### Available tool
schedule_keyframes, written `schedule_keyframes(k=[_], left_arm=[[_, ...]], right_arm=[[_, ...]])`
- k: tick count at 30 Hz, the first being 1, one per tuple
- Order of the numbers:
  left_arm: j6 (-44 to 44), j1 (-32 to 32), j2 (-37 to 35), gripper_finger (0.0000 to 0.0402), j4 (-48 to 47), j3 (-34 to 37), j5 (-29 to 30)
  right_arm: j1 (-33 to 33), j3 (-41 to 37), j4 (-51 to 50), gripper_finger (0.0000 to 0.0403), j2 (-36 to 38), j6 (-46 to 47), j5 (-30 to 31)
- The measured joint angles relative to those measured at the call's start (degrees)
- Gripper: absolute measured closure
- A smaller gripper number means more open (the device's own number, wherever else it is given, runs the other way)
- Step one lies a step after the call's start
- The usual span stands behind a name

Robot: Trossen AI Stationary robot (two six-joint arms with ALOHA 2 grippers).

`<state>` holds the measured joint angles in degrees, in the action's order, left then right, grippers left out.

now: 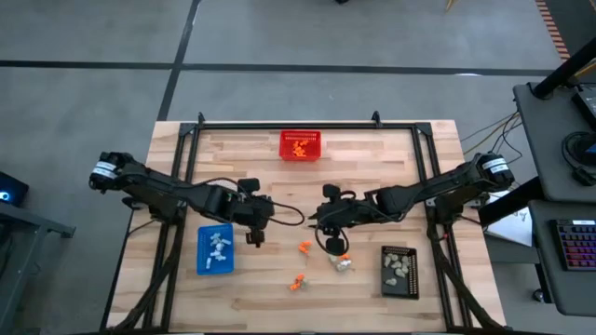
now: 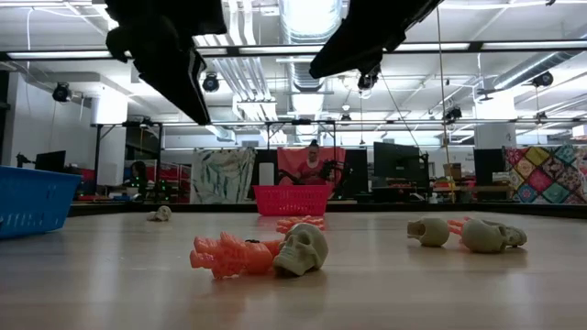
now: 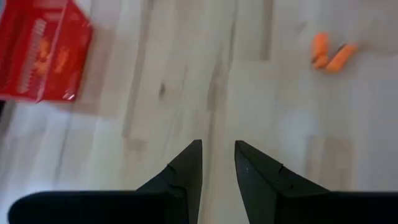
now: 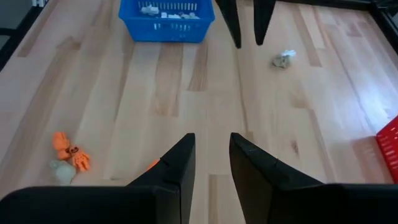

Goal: Sort Halloween decoration
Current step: Put the orange skeleton toy into the red bin

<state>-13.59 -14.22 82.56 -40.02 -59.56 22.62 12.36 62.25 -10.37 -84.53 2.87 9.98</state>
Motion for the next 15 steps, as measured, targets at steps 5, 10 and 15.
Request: schedule_keyframes(k=[5, 10, 15], left_arm=[[3.32, -0.02, -3.99, 0.0325, 10.73, 4.56, -3.89], [6.04, -0.02, -9.04, 0.0325, 25.37, 11.75, -4.56], [5.86, 0.00, -13.49, 0.0325, 40.74, 19.92, -5.24]], right_arm=[[0.02, -0.39, 0.02, 0.0312, -0.12, 1.09, -0.17], [0.10, -0.71, 0.11, 0.0312, -2.20, 2.71, -1.26], [0.57, -0.71, 0.53, 0.0312, -5.03, 4.06, -1.68]])
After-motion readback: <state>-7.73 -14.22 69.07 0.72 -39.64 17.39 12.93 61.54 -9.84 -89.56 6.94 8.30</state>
